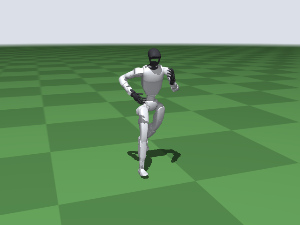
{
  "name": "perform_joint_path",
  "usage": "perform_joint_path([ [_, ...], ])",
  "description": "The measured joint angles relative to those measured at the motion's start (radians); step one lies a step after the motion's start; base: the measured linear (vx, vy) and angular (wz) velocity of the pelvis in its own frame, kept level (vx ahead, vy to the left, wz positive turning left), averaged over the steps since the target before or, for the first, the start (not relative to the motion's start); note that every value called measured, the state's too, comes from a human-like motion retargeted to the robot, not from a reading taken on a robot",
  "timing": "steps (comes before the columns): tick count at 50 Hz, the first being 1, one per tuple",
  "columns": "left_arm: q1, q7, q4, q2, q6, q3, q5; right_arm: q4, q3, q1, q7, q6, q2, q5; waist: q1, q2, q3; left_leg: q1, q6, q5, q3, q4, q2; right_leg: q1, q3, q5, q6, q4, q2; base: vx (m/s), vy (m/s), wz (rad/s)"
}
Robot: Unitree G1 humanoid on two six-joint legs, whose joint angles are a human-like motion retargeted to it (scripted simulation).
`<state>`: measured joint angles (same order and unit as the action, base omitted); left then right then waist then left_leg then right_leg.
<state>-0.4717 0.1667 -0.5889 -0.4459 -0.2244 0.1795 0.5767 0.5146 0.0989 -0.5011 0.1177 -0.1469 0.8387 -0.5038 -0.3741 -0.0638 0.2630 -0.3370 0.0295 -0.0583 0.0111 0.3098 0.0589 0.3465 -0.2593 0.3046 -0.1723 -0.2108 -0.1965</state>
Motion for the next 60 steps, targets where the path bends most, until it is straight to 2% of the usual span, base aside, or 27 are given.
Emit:
perform_joint_path([
  [2, 0.115, -0.027, 0.07, 0.003, 0.014, 0.018, -0.037, -0.073, 0.087, 0.147, -0.012, -0.015, 0.0, -0.001, 0.079, 0.019, 0.019, 0.144, 0.059, -0.145, 0.002, 0.43, -0.046, -0.055, -0.022, -0.03, 0.011, -0.059, -0.019, 1.53, -0.56, -0.75],
  [3, 0.197, -0.014, 0.108, -0.011, 0.018, 0.024, -0.033, -0.11, 0.125, 0.23, -0.041, -0.033, 0.015, -0.025, 0.112, 0.0, 0.011, 0.256, 0.063, -0.203, -0.013, 0.654, -0.024, -0.032, -0.013, 0.016, 0.041, -0.166, -0.003, 1.48, -0.52, -0.66],
  [5, 0.378, -0.001, 0.198, -0.053, 0.028, 0.025, -0.006, -0.156, 0.2, 0.449, -0.122, -0.065, 0.038, -0.038, 0.2, -0.029, -0.001, 0.484, 0.144, -0.318, -0.032, 1.015, 0.0, -0.024, 0.015, 0.136, 0.082, -0.27, 0.044, 1.41, -0.5, -0.76],
  [8, 0.785, -0.035, 0.179, -0.184, 0.037, -0.074, 0.193, -0.023, 0.206, 0.768, -0.203, -0.088, 0.036, -0.031, 0.349, 0.003, -0.075, 0.795, 0.178, -0.376, -0.1, 1.222, -0.007, -0.051, 0.066, 0.25, 0.121, -0.331, 0.073, 1.51, -0.41, -1.1],
  [10, 1.008, -0.057, 0.125, -0.288, 0.028, -0.142, 0.265, 0.096, 0.187, 0.923, -0.275, -0.118, -0.034, -0.03, 0.484, 0.083, -0.13, 0.937, 0.223, -0.377, -0.172, 1.146, -0.059, -0.122, 0.114, 0.201, 0.094, -0.259, 0.052, 1.62, -0.28, -1.37],
  [13, 1.239, -0.091, 0.063, -0.38, 0.025, -0.273, 0.286, 0.243, 0.158, 1.048, -0.33, -0.14, -0.085, -0.013, 0.673, 0.2, -0.18, 0.971, 0.204, -0.316, -0.301, 0.719, -0.103, -0.287, 0.186, -0.061, 0.046, -0.089, 0.0, 1.74, -0.08, -1.31],
  [15, 1.335, -0.142, 0.032, -0.344, 0.027, -0.341, 0.285, 0.311, 0.171, 1.052, -0.296, -0.153, -0.113, -0.032, 0.76, 0.221, -0.187, 0.867, 0.128, -0.238, -0.37, 0.292, -0.114, -0.432, 0.23, -0.283, 0.014, 0.029, -0.003, 1.84, 0.08, -1.26],
  [17, 1.365, -0.184, -0.01, -0.271, 0.031, -0.382, 0.271, 0.351, 0.204, 0.99, -0.248, -0.163, -0.134, -0.077, 0.811, 0.154, -0.165, 0.708, -0.005, -0.209, -0.396, -0.069, -0.073, -0.599, 0.289, -0.399, 0.011, 0.08, 0.068, 1.88, 0.16, -1.18],
  [20, 1.27, -0.2, -0.061, -0.188, 0.042, -0.366, 0.181, 0.342, 0.22, 0.826, -0.182, -0.147, -0.141, -0.11, 0.799, 0.033, -0.129, 0.579, -0.139, -0.267, -0.343, -0.246, 0.014, -0.712, 0.276, -0.341, 0.064, -0.098, 0.169, 1.81, 0.23, -0.24],
  [22, 1.079, -0.167, -0.031, -0.158, 0.051, -0.271, 0.117, 0.264, 0.224, 0.703, -0.163, -0.122, -0.161, -0.081, 0.745, 0.013, -0.107, 0.547, -0.1, -0.267, -0.274, -0.177, 0.028, -0.623, 0.178, -0.239, 0.102, -0.424, 0.162, 1.65, 0.21, 0.69],
  [25, 0.647, -0.056, 0.077, -0.117, 0.029, -0.067, 0.065, 0.063, 0.215, 0.517, -0.178, -0.101, -0.161, 0.021, 0.637, 0.09, -0.057, 0.575, 0.06, -0.438, -0.201, 0.101, -0.047, -0.373, 0.128, -0.057, 0.12, -0.922, 0.06, 1.51, 0.12, 1.1],
  [28, 0.188, 0.031, 0.087, -0.071, -0.009, 0.043, 0.065, -0.043, 0.161, 0.283, -0.137, -0.091, -0.068, -0.007, 0.49, 0.123, -0.061, 0.551, 0.085, -0.586, -0.158, 0.24, -0.078, -0.101, 0.142, 0.055, 0.106, -1.126, 0.045, 1.52, 0.01, 1.19],
  [31, -0.166, 0.082, 0.059, -0.057, -0.05, 0.063, -0.013, 0.014, 0.017, 0.013, -0.072, -0.127, 0.083, -0.115, 0.271, 0.057, -0.129, 0.438, 0.007, -0.52, -0.069, 0.146, -0.038, 0.065, 0.03, 0.07, 0.114, -0.972, 0.035, 1.64, -0.1, 1.62],
  [33, -0.306, 0.133, 0.045, -0.062, -0.074, 0.055, -0.09, 0.043, -0.093, -0.159, -0.057, -0.139, 0.14, -0.172, 0.118, 0.0, -0.172, 0.341, -0.053, -0.356, 0.01, 0.032, 0.002, 0.088, -0.05, 0.015, 0.092, -0.689, 0.048, 1.72, -0.33, 1.96],
  [35, -0.37, 0.154, 0.033, -0.071, -0.098, 0.039, -0.114, 0.055, -0.207, -0.288, 0.017, -0.066, 0.201, -0.217, 0.002, -0.017, -0.198, 0.222, -0.102, -0.123, 0.074, -0.097, 0.024, 0.048, -0.065, -0.084, 0.047, -0.312, 0.07, 1.76, -0.54, 1.66],
  [37, -0.356, 0.176, 0.006, -0.042, -0.126, 0.006, -0.125, 0.041, -0.213, -0.332, 0.0, -0.086, 0.12, -0.16, -0.057, 0.01, -0.177, 0.066, -0.109, 0.066, 0.112, -0.194, 0.013, -0.039, -0.044, -0.119, -0.02, -0.014, 0.054, 1.8, -0.68, 0.94],
  [38, -0.328, 0.17, -0.009, -0.034, -0.13, -0.003, -0.111, 0.032, -0.21, -0.327, 0.007, -0.074, 0.095, -0.12, -0.06, 0.039, -0.156, -0.007, -0.09, 0.109, 0.115, -0.204, 0.004, -0.076, -0.037, -0.095, -0.047, 0.059, 0.037, 1.79, -0.72, 0.15],
  [40, -0.225, 0.15, -0.019, -0.039, -0.094, -0.035, -0.167, 0.011, -0.193, -0.281, 0.028, -0.033, 0.055, -0.06, -0.024, 0.109, -0.116, -0.083, -0.012, 0.071, 0.084, -0.076, -0.036, -0.142, -0.044, -0.032, -0.077, 0.101, -0.012, 1.74, -0.7, -0.59],
  [41, -0.142, 0.106, -0.015, -0.029, -0.075, -0.048, -0.166, -0.012, -0.163, -0.233, 0.028, -0.026, 0.029, -0.045, 0.014, 0.132, -0.103, -0.046, 0.025, 0.004, 0.045, 0.103, -0.061, -0.17, -0.047, -0.035, -0.071, 0.083, -0.036, 1.66, -0.64, -1.05],
  [43, 0.035, 0.013, 0.017, -0.011, -0.045, -0.072, -0.163, -0.084, -0.081, -0.097, -0.002, -0.041, -0.03, -0.031, 0.09, 0.133, -0.084, 0.107, 0.084, -0.118, -0.033, 0.513, -0.061, -0.194, -0.038, -0.046, -0.022, 0.009, -0.04, 1.54, -0.55, -1.09],
  [46, 0.346, -0.056, 0.133, -0.033, 0.013, -0.086, -0.122, -0.222, 0.037, 0.213, -0.106, -0.061, -0.087, -0.022, 0.22, 0.049, -0.098, 0.477, 0.141, -0.252, -0.059, 1.031, -0.005, -0.126, 0.015, 0.107, 0.095, -0.21, 0.049, 1.44, -0.44, -1.0],
  [48, 0.599, -0.081, 0.162, -0.108, 0.023, -0.112, -0.049, -0.234, 0.077, 0.441, -0.15, -0.08, -0.105, 0.018, 0.324, 0.042, -0.135, 0.701, 0.118, -0.308, -0.068, 1.18, -0.018, -0.1, 0.056, 0.22, 0.122, -0.331, 0.086, 1.54, -0.38, -1.29],
  [50, 0.815, -0.108, 0.127, -0.192, 0.006, -0.143, -0.006, -0.161, 0.107, 0.68, -0.164, -0.088, -0.116, 0.054, 0.432, 0.081, -0.169, 0.887, 0.159, -0.336, -0.097, 1.156, -0.069, -0.156, 0.096, 0.228, 0.096, -0.277, 0.1, 1.58, -0.34, -1.37],
  [52, 1.014, -0.106, 0.048, -0.296, -0.013, -0.206, 0.06, -0.059, 0.142, 0.869, -0.204, -0.092, -0.151, 0.063, 0.559, 0.152, -0.208, 0.969, 0.174, -0.33, -0.191, 0.959, -0.066, -0.256, 0.151, 0.129, 0.073, -0.177, 0.095, 1.71, -0.25, -1.5],
  [55, 1.236, -0.164, -0.023, -0.386, 0.001, -0.315, 0.186, 0.088, 0.202, 1.044, -0.243, -0.108, -0.199, 0.057, 0.743, 0.24, -0.249, 0.93, 0.143, -0.251, -0.343, 0.428, -0.069, -0.426, 0.245, -0.166, 0.011, -0.028, 0.084, 1.85, -0.06, -1.51],
  [58, 1.335, -0.276, -0.073, -0.328, 0.053, -0.441, 0.252, 0.219, 0.277, 1.089, -0.214, -0.123, -0.229, 0.092, 0.856, 0.146, -0.209, 0.693, -0.039, -0.217, -0.488, -0.126, -0.02, -0.69, 0.369, -0.425, -0.013, 0.073, 0.166, 1.94, 0.16, -1.33],
  [60, 1.313, -0.318, -0.109, -0.258, 0.072, -0.481, 0.236, 0.269, 0.302, 1.036, -0.177, -0.128, -0.237, 0.134, 0.868, 0.05, -0.189, 0.603, -0.144, -0.289, -0.525, -0.252, 0.038, -0.795, 0.346, -0.441, 0.016, -0.01, 0.22, 1.91, 0.27, -0.22],
])
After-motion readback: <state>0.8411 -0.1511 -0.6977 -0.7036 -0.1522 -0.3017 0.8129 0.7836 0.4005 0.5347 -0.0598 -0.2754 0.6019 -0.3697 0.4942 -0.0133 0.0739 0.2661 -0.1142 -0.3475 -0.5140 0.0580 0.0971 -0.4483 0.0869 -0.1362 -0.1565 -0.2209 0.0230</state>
